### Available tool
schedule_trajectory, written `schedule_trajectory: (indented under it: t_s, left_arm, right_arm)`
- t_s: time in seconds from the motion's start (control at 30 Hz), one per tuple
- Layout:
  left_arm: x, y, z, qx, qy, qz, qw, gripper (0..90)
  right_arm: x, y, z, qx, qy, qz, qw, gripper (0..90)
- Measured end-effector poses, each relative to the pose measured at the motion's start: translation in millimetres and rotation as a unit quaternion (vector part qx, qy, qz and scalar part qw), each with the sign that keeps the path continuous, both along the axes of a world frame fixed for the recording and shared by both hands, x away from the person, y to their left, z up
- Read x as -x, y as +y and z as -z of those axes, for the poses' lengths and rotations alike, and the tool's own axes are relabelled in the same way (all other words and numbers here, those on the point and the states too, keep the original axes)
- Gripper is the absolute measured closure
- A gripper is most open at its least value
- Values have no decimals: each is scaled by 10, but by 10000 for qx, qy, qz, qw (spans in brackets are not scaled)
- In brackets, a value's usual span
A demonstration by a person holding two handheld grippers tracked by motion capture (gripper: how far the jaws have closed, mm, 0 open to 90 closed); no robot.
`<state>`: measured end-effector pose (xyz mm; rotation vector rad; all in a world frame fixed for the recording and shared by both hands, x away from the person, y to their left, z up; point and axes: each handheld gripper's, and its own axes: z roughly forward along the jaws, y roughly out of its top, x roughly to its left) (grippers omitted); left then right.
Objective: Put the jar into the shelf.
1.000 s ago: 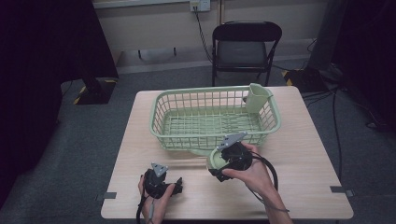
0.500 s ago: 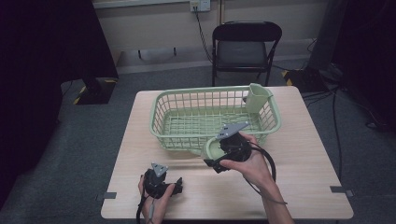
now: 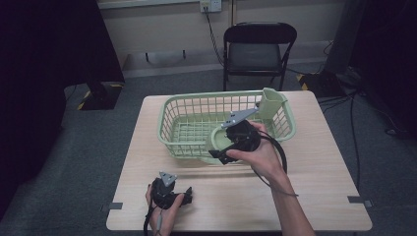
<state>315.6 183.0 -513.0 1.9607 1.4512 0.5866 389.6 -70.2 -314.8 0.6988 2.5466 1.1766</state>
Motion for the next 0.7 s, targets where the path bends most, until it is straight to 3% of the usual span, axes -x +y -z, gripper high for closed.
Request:
schedule_trajectory:
  t_s: [0.3,0.7]
  left_arm:
    - [0,0,0,-1,0,-2,10000,1]
    - [0,0,-1,-4,3,3,10000,1]
  right_arm:
    - [-240,32,-174,-61,23,9,10000,109]
    - [-654,24,-217,-65,211,173,9996,109]
